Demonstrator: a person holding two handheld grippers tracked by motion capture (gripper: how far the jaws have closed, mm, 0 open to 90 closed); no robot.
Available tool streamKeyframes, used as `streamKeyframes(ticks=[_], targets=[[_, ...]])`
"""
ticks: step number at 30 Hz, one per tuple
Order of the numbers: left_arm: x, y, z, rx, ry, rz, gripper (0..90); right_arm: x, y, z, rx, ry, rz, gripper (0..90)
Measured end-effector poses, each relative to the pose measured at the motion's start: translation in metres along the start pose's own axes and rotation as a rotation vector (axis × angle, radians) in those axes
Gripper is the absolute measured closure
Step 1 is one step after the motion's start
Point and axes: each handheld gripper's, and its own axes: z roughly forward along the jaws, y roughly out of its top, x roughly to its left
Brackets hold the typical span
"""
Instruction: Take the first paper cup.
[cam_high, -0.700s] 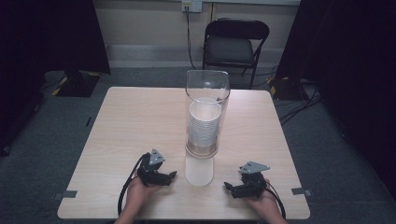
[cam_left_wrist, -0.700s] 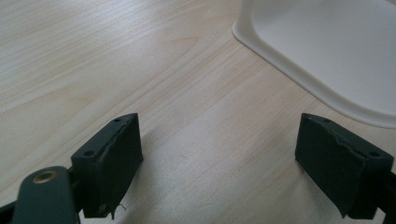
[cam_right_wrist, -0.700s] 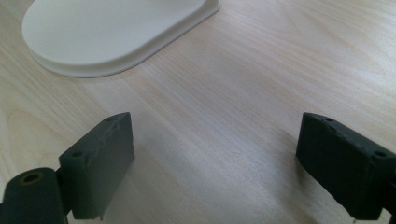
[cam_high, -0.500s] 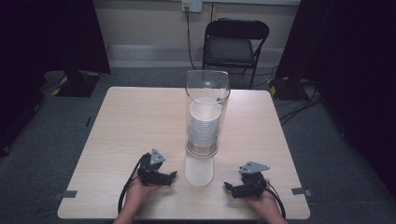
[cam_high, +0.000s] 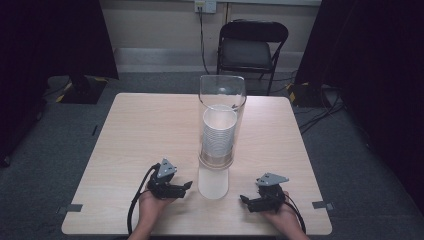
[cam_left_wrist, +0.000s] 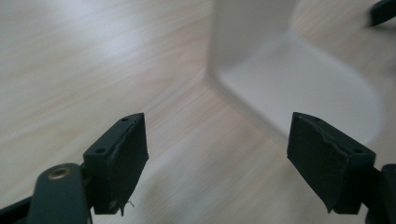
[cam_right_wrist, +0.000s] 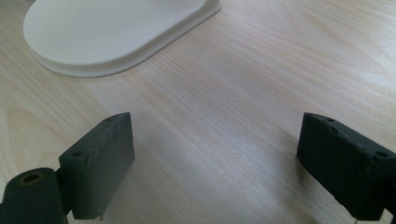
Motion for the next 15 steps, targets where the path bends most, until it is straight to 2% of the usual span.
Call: streamKeyframes(ticks=[2,4,5,6,8,13,14,15], targets=[[-0.006,0.007,-0.003,-0.025,-0.037,0.030,21.2,0.000,0.000,0.000,0.000,0.000,0.000,10.5],[-0.012,0.014,-0.003,-0.031,-0.077,0.040,20.1,0.000,0.000,0.000,-0.001,0.000,0.000,10.5],[-0.016,0.019,-0.003,-0.042,-0.099,0.041,19.9,0.000,0.000,0.000,0.000,0.001,0.000,10.5],[-0.016,0.019,-0.003,-0.042,-0.099,0.041,19.9,0.000,0.000,0.000,0.000,0.001,0.000,10.5],[-0.021,0.025,-0.004,-0.046,-0.139,0.036,19.8,0.000,0.000,0.000,0.000,0.000,0.000,10.5],[-0.033,0.039,-0.006,-0.091,-0.180,0.044,19.1,0.000,0.000,0.000,0.000,0.000,0.000,10.5],[-0.036,0.044,-0.006,-0.114,-0.194,0.030,19.1,0.000,0.000,0.000,0.000,0.001,0.000,10.5],[-0.038,0.047,-0.007,-0.113,-0.190,0.028,19.1,0.000,0.000,0.000,0.000,0.000,0.000,10.5]])
